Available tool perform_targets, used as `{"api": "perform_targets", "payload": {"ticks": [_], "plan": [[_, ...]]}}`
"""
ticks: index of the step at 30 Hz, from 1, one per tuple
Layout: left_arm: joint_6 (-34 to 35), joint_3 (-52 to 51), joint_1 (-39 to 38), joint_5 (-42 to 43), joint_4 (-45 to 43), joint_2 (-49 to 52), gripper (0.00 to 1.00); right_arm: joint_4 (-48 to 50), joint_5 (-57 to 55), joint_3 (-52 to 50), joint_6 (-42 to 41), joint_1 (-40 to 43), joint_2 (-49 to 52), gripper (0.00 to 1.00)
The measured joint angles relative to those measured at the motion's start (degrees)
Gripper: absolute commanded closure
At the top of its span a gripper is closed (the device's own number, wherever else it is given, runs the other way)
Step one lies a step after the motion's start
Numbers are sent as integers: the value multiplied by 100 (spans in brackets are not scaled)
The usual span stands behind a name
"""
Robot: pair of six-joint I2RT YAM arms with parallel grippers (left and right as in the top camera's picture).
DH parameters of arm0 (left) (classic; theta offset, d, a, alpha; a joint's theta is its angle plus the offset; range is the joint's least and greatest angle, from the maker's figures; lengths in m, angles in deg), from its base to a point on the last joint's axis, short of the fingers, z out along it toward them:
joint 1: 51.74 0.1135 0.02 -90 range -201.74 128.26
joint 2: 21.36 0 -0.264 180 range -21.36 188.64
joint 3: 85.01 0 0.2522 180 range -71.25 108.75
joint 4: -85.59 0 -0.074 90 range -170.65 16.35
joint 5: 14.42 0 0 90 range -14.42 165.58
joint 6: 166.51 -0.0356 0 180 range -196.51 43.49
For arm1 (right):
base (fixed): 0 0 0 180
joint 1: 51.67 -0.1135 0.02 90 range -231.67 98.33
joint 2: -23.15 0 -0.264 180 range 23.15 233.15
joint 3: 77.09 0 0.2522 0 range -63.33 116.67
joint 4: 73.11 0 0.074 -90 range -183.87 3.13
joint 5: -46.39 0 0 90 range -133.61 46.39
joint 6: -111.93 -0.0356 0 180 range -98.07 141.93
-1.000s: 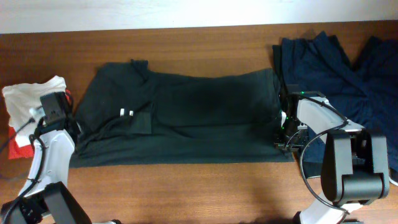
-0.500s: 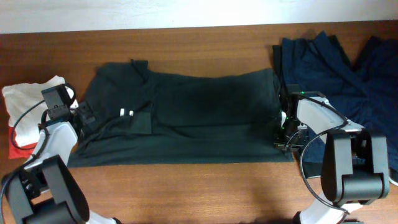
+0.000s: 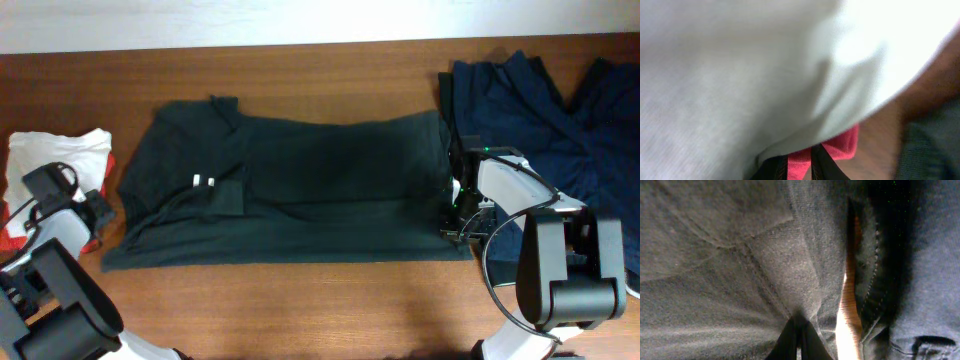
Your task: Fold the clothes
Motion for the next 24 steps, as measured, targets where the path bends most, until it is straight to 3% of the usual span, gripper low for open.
{"api": "perform_targets", "payload": {"ticks": [5, 9, 12, 13, 15, 17, 24], "plan": [[0, 101, 146, 33, 177, 0, 84, -2, 0, 0, 0, 0, 0, 96], [-70, 498, 39, 520, 577, -11, 83, -55, 2, 2, -15, 0, 0, 96], [-407, 918, -361, 765, 944, -116, 64, -334, 4, 103, -85, 0, -2, 95], [-507, 1058, -531, 824, 1045, -181, 60, -442, 4, 197, -107, 0, -7, 88], [-623, 1373, -883, 922, 1198, -302, 57, -640, 4, 496, -98, 0, -35, 48], [-691, 1644, -1189, 994, 1241, -376, 56, -782, 4, 916, -146, 0, -116, 32], [-761, 1893, -1735, 1080, 1300, -431, 57, -800, 103, 2564, -149, 0, -391, 35]]}}
